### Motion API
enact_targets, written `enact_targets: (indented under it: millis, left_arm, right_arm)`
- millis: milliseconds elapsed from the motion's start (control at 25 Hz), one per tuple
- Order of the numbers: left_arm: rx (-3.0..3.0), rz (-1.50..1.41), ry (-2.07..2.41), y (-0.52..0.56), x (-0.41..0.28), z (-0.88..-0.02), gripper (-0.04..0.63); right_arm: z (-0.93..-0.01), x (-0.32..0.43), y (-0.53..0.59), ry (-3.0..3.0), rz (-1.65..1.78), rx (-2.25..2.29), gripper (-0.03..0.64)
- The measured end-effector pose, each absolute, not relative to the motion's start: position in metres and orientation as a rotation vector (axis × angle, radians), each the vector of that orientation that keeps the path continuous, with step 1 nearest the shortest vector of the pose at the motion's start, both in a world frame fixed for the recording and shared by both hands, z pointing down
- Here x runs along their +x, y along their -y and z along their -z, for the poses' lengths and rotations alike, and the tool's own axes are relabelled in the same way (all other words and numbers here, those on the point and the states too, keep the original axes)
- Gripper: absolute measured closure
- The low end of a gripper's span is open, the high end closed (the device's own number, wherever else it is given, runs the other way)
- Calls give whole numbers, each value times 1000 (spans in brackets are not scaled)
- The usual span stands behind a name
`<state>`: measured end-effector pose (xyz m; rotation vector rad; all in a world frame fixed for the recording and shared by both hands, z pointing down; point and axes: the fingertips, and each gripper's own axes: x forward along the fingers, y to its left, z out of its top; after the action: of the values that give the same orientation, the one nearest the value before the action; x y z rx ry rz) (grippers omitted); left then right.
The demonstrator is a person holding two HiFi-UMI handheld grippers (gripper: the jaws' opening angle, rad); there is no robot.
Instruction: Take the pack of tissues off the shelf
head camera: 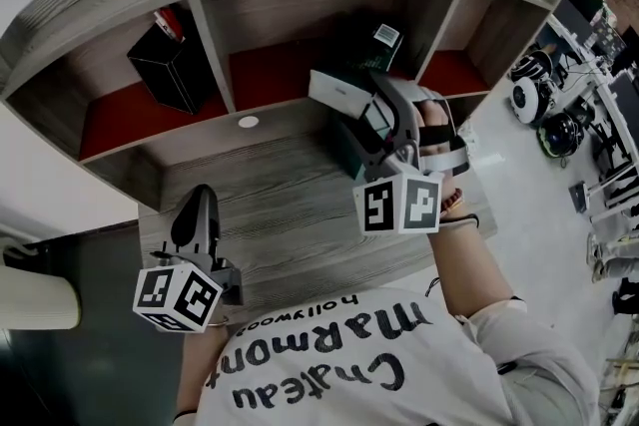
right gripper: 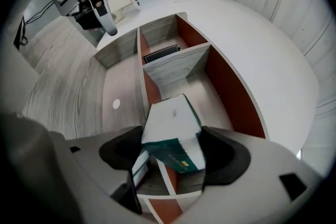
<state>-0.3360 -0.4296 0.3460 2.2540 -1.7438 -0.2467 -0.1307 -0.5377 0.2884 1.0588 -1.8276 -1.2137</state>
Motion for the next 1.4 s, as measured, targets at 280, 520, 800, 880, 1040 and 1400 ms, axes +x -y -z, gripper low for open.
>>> enact_targets:
  millis: [280, 520, 800, 880, 1040, 1400]
  left_arm:
    - [2272, 257, 1744, 425, -328, -338, 577]
    - [2296, 269, 1758, 422, -324, -327, 577]
    - [2322, 276, 1759, 424, -314, -316, 577]
    - [2333, 284, 1754, 424, -310, -313, 577]
    - [2344, 308, 1741, 428, -301, -309, 577]
    - [2336, 334, 1727, 420, -264, -300, 577]
  right_arm:
    - [-285, -129, 538, 1843, 1201, 1053, 276]
    - [-279, -128, 538, 1913, 1151, 1069, 285]
    - [-255, -122, 530, 2157, 980, 1133, 295]
    - [-247, -119, 528, 2229, 919, 1148, 298]
    - [-233, -112, 518, 2380, 822, 1174, 305]
    - [-214, -83, 500, 2620, 602, 1238, 311]
